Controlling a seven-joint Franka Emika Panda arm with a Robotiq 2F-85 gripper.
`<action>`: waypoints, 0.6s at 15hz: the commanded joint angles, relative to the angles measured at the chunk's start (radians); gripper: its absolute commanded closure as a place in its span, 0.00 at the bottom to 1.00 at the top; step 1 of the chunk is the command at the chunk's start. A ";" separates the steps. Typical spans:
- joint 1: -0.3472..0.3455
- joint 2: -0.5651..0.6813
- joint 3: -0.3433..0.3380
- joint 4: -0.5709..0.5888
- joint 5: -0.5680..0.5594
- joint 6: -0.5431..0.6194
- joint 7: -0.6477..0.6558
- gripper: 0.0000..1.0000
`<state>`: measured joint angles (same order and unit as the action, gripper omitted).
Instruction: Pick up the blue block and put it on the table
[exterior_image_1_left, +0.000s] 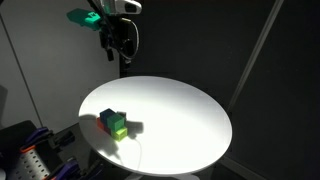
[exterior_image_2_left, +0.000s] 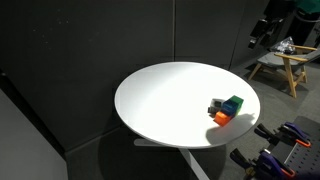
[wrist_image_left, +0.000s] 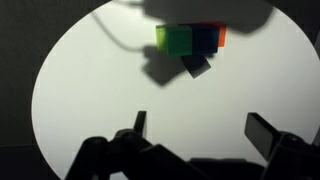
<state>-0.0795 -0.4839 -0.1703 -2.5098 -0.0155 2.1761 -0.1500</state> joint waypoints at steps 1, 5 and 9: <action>0.005 0.041 0.024 0.035 0.008 0.000 0.002 0.00; 0.031 0.069 0.036 0.043 0.004 0.000 -0.051 0.00; 0.061 0.099 0.042 0.051 -0.004 0.000 -0.132 0.00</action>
<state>-0.0332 -0.4167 -0.1305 -2.4868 -0.0154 2.1786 -0.2133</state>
